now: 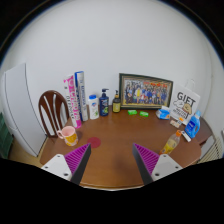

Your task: Pour water

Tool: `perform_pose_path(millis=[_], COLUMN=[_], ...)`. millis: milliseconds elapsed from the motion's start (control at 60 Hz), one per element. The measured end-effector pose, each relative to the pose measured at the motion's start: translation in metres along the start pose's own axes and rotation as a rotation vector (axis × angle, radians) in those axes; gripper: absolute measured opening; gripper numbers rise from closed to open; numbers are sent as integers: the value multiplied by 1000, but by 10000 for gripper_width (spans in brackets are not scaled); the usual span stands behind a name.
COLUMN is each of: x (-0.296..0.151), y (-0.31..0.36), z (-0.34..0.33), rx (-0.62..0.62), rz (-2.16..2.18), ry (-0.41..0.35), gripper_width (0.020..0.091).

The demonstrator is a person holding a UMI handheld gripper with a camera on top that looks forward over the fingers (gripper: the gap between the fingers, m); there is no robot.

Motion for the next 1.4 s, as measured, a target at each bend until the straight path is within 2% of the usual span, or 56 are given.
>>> perform_pose_path(millis=[150,583,733,933,983,1017,1083,1117,1150,1183,1217,1233,1267,1283,1400], x=[20,124,127,121,122,123,122,123,122,121,121,121,121,121,115], y=[-35,-235,-276,-298,-298,-298,-298,-301,-296,-296,-295,-295,-294,-296,-291], z=[11,107,162,236,248,254,262,266,265,265,264,264,264,265,263], rx=[29,104,79,76,68,64,54,33,35,35,36,38,44,45,79], rz=[7,25,49,36,34,33,37,39,41,32,25,23,21,19,-41], ry=[17,-19,-46,-77,-75,-74,-90,-111,-105,-112,-115,-116,-116,-118,-126], gripper_width=[857,857,856,852,821,768,533,450,445,387,385,337,325,294,266])
Point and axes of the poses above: the point between the fingertips, and its own axes, seen from behind it with the camera up: y to the left, x down, z forward, the way the camera looks, the point moved 8 cm from there along -z, backward, against the way the camera looks, and after that the axes turned 6 degrees about x, right-handed, at the moved point
